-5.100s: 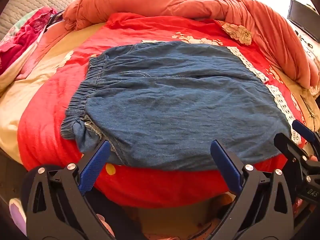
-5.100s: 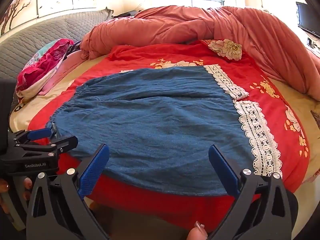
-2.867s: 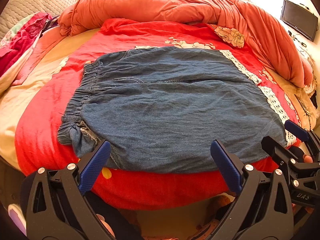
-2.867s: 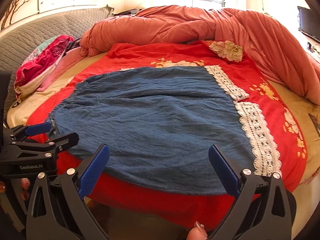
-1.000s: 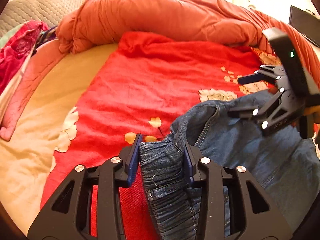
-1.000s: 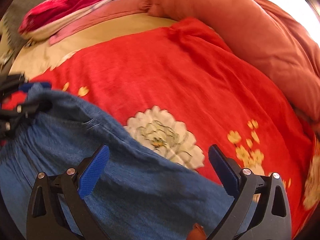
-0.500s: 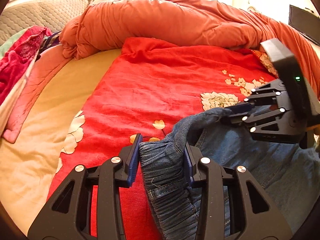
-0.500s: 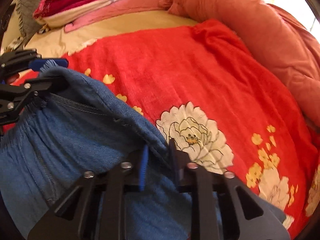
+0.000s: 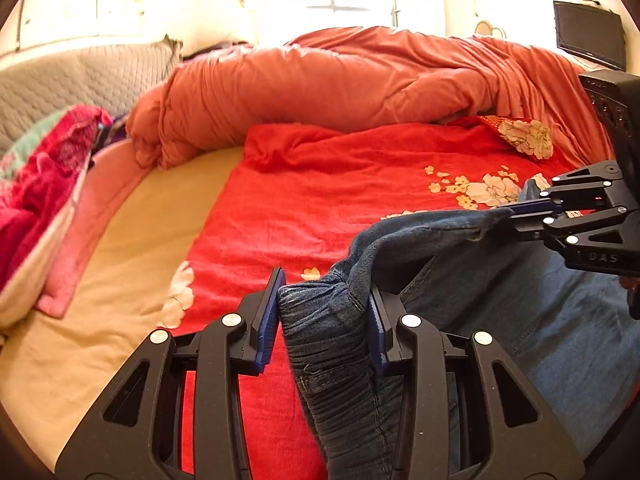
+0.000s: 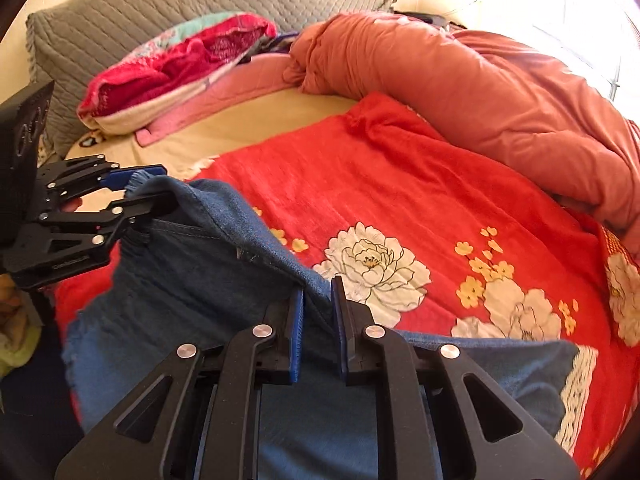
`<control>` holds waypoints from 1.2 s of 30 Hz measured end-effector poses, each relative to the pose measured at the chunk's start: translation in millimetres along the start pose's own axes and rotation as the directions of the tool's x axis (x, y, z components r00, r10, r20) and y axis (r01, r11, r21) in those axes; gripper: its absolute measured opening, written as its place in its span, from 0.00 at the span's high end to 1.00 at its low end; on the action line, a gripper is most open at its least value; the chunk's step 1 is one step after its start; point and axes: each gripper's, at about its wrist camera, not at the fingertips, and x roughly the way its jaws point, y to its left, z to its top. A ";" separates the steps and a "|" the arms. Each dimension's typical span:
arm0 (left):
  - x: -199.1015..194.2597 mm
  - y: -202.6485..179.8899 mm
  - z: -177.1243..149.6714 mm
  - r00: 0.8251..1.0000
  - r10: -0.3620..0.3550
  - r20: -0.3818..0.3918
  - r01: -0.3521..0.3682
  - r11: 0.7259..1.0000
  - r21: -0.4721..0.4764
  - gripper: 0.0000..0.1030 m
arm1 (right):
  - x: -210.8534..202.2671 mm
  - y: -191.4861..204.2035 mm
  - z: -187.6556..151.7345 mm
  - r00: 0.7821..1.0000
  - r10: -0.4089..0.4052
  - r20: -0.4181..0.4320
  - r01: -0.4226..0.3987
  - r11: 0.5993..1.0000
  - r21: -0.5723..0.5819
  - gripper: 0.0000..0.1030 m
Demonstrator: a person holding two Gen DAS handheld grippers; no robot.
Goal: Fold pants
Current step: 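Lift the waistband with both grippers and fold it over toward the lace hems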
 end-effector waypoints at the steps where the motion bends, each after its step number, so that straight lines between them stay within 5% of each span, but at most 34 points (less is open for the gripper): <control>1: -3.8 -1.5 0.2 1.000 0.002 0.004 -0.002 1.000 0.005 0.72 | -3.6 1.9 -1.0 1.000 0.001 0.008 -0.001 1.000 0.008 0.88; 14: -62.3 -29.7 -22.8 0.999 -0.006 0.032 0.003 0.997 0.075 0.72 | -74.5 41.1 -52.2 0.998 0.047 0.045 -0.051 0.995 0.089 0.88; 36: -94.9 -47.5 -84.1 0.981 0.054 -0.186 -0.025 0.987 0.156 0.64 | -98.8 112.1 -124.2 0.993 0.114 0.016 -0.115 0.991 0.075 0.88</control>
